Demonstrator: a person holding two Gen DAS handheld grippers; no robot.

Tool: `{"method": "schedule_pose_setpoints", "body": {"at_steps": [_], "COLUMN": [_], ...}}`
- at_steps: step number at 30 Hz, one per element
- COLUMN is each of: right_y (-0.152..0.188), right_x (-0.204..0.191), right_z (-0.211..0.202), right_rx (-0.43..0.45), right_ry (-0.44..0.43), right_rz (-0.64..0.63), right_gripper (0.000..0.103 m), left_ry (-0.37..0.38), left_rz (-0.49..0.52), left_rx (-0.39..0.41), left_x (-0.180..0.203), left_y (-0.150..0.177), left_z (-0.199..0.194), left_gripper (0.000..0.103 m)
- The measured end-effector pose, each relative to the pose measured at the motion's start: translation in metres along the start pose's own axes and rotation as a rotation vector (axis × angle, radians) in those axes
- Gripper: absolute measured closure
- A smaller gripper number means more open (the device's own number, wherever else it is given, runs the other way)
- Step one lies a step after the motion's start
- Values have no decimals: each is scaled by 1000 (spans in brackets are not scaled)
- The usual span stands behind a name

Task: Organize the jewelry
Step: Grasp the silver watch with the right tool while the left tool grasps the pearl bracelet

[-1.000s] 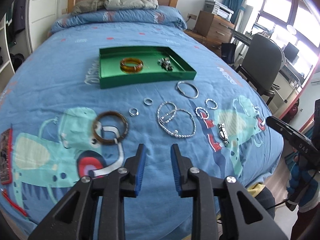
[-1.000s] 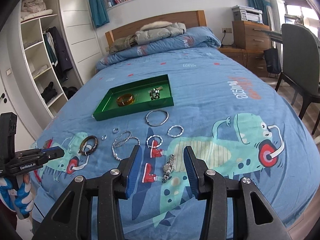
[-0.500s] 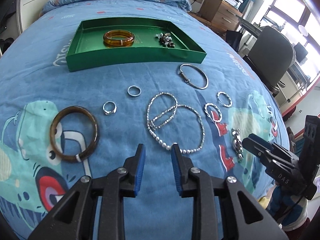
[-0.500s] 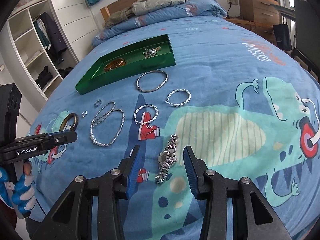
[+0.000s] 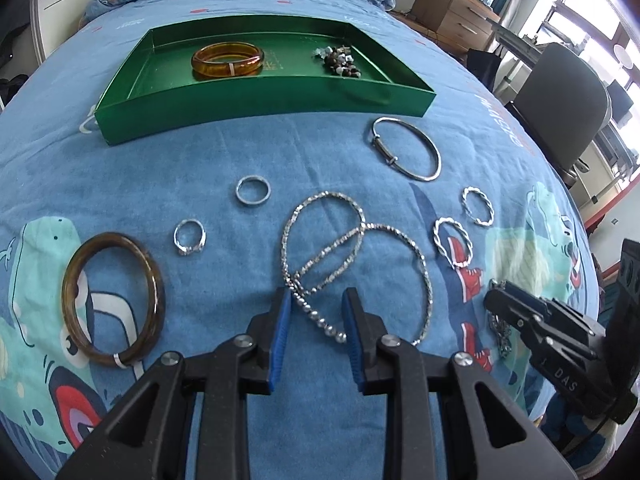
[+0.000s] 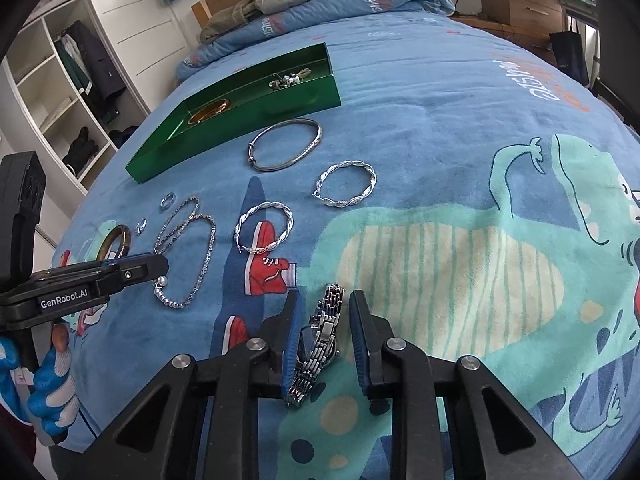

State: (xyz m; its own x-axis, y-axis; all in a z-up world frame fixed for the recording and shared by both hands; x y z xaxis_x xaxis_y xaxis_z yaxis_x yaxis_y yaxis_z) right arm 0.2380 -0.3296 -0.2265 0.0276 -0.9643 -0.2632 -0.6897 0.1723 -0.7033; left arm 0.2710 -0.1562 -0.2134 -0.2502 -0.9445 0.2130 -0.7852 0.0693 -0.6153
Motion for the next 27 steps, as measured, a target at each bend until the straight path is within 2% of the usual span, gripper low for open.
{"method": "schedule_pose_setpoints", "body": {"at_steps": [5,10,15,18,22,27], "right_y": [0,1,1,1,2,3], "right_x": [1,3,4,3,0,-2], "right_z": [2,1,0,1,3,7], "right_rx": [3,5,6,5,-2,-5], "right_ry": [-18,-35,-45,-44,-25,15], "right_rz": [6,11,10,-1,-43,-81], "right_gripper": [79,78,78,78,80,90], "left_ry": [10,64,71,44,-35,-116], "left_rz": [-35,-114,-164,-188,-175,-104], "left_rx": [1,4,-6,-30,-47,-21], "left_x": [-2,-8,-11,-12,-9,-3], "left_y": [-3,-5,-7,-8,-8,-7], "left_z": [2,1,5,10,17,22], "left_gripper": [78,75,75,75,78,84]}}
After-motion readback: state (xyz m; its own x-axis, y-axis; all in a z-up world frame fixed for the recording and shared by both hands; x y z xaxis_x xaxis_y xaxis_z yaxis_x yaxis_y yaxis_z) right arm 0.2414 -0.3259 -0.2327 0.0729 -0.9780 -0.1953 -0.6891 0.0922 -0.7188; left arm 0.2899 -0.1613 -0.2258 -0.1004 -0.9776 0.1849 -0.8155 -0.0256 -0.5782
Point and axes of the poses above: each gripper's, at about its wrist camera, not at the fingertips, and z roughly the way its jaws point, x to its right, y to its underside, the point moved 7 cm from there along z, roughly the way its jaws point, and after that the axes turned 11 degrees about x, right-handed, at the moved point
